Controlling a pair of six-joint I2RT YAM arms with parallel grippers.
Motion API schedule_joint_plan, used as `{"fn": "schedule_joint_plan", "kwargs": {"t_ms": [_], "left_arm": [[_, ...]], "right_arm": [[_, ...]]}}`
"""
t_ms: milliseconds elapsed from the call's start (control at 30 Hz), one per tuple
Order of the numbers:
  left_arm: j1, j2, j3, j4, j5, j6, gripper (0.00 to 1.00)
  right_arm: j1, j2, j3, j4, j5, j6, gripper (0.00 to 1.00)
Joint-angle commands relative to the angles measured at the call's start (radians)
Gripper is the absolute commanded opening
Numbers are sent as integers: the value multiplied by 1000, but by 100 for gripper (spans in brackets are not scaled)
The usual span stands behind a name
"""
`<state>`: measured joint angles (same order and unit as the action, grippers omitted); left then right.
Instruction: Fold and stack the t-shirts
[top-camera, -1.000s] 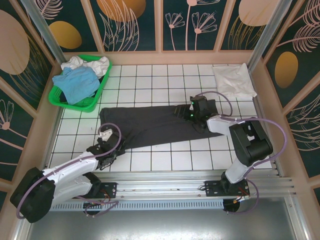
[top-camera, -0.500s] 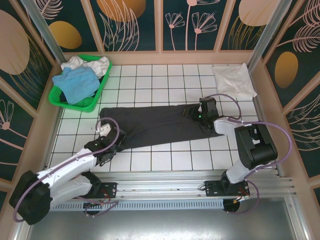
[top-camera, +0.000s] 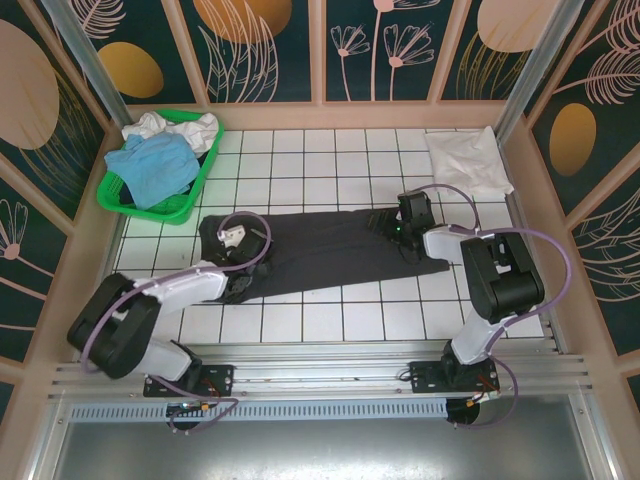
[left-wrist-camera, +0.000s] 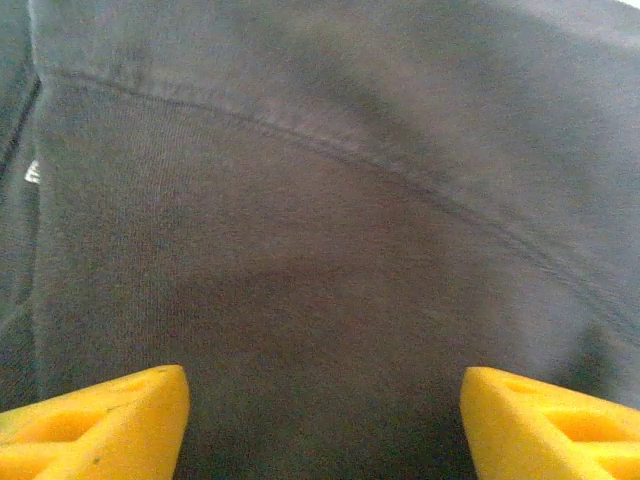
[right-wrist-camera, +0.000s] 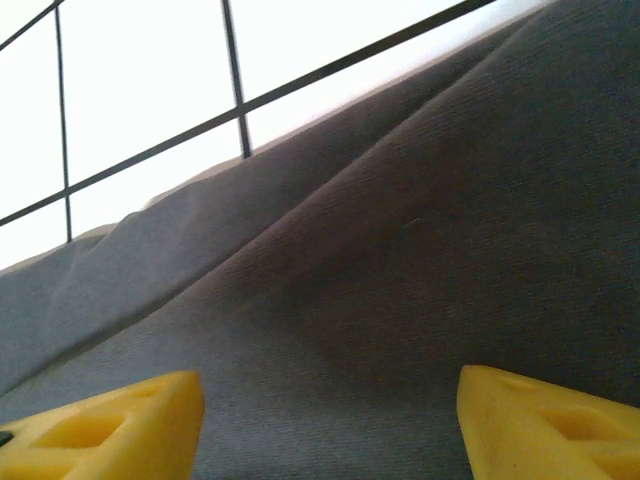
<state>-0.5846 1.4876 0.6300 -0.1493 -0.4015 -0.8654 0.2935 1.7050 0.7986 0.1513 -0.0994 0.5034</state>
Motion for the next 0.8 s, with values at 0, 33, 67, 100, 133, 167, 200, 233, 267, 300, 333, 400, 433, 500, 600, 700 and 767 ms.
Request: {"fn": "schedule_joint_plan", "kwargs": {"t_ms": [0, 33, 67, 100, 133, 167, 200, 233, 267, 300, 333, 400, 433, 500, 600, 700, 767], "left_arm": [[39, 82, 12, 85, 24, 42, 76], [48, 114, 31, 96, 20, 58, 79], [58, 148, 56, 105, 21, 75, 80], [70, 185, 82, 115, 31, 91, 80], [87, 232, 119, 125, 45, 111, 80], [102, 285, 162, 130, 58, 132, 80], [116, 327, 200, 132, 67, 153, 80], [130, 372, 249, 136, 73, 172, 80], [143, 408, 295, 141, 80, 190, 81], [155, 455, 335, 146, 95, 217, 83], [166, 504, 421, 145, 106, 245, 84], [184, 605, 570, 103, 125, 289, 86], [187, 659, 669, 81, 134, 319, 87], [195, 758, 828, 45, 159, 357, 89], [205, 887, 1051, -1, 226, 406, 90], [208, 993, 1241, -14, 311, 451, 91], [209, 1082, 1400, -45, 396, 466, 92]], "right_arm": [[-15, -23, 5, -49, 41, -14, 68], [-16, -35, 5, -50, 42, -19, 69], [-17, -43, 5, -48, 50, -25, 69], [-17, -46, 7, -50, 61, -29, 69], [-20, -42, 12, -57, 75, -33, 69], [-24, -35, 20, -72, 90, -35, 69], [-27, -26, 23, -86, 102, -35, 69], [-29, -20, 23, -103, 110, -29, 69], [-29, -21, 16, -127, 105, -19, 69], [-23, -35, -2, -139, 91, -5, 69], [-9, -57, -38, -121, 75, 4, 69], [26, -96, -107, -109, 58, 41, 69], [50, -105, -131, -125, 46, 54, 69], [114, -125, -160, -193, 92, 105, 69], [244, -195, -174, -303, 108, 162, 69], [332, -313, -154, -367, 152, 190, 69], [339, -375, -152, -338, 177, 174, 69]]}}
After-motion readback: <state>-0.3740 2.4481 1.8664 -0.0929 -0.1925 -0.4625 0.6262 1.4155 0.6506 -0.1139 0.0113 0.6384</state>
